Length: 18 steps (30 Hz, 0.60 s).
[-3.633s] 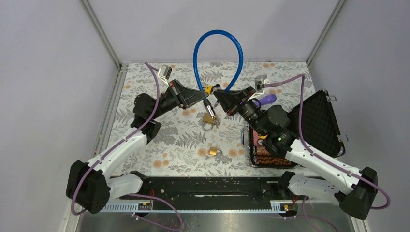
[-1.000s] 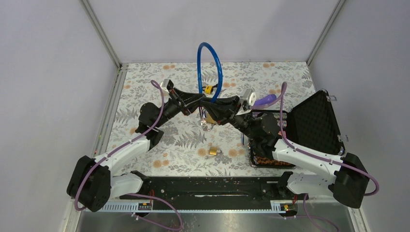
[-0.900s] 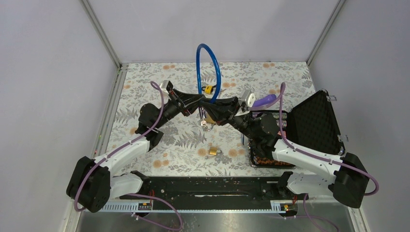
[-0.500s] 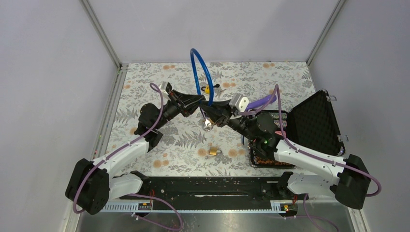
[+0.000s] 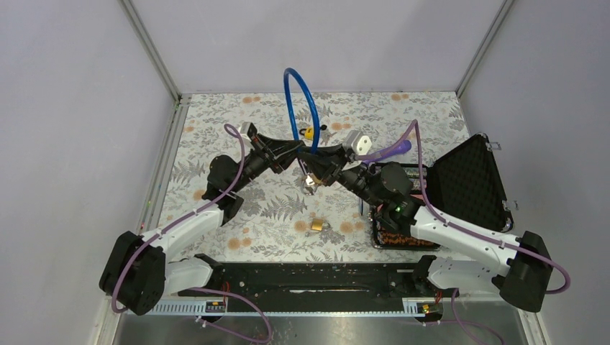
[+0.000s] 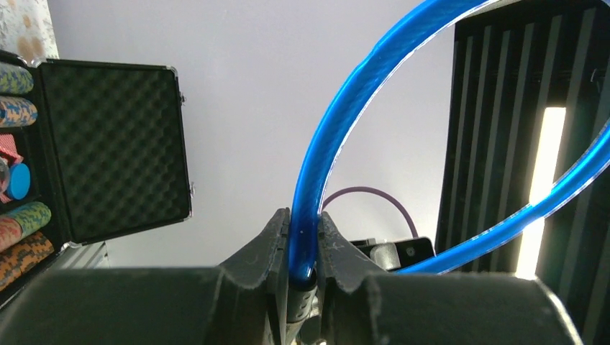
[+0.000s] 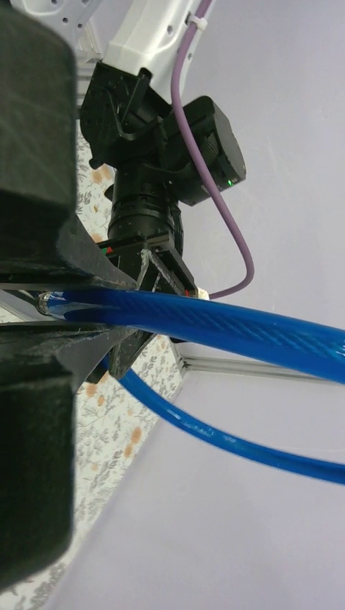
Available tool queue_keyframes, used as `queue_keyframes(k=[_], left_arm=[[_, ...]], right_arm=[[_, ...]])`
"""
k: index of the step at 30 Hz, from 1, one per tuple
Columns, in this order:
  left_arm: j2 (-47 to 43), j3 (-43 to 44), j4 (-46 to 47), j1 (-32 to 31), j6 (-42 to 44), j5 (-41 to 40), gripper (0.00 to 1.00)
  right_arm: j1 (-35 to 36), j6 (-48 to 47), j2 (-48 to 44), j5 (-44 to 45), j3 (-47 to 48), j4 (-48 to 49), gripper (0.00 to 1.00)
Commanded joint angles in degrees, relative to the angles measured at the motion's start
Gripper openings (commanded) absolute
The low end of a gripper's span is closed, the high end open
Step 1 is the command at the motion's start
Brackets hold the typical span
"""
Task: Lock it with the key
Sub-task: Lock the lock.
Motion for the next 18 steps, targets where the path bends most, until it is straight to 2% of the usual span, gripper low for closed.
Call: queue_keyframes(k=[1, 8, 12, 15, 18], left_arm=[[-1.0, 0.7, 16.1, -0.7, -6.7, 0.6, 0.0], [-3.1, 1.0, 12.3, -0.7, -2.7, -0.1, 0.0], [-3.7, 0.7, 11.2, -0.7, -1.4, -0.6, 0.0], [-3.5, 0.8, 11.3, -0.7, -0.6, -1.0, 0.0], [-3.6, 1.1, 11.6, -0.7, 0.6, -1.5, 0.0]], right_arm=[[0.2, 2.9, -1.1, 5.7, 0.3, -10.6, 0.21], [0.2, 7.4, -5.3, 8.3, 0.6, -13.0, 0.35], [0.2, 10.0, -8.2, 9.3, 1.3, -15.6, 0.5], [0.2, 12.3, -10.3, 8.5, 2.1, -19.2, 0.67], [0.2, 15.8, -12.0, 7.9, 2.9, -23.2, 0.79]])
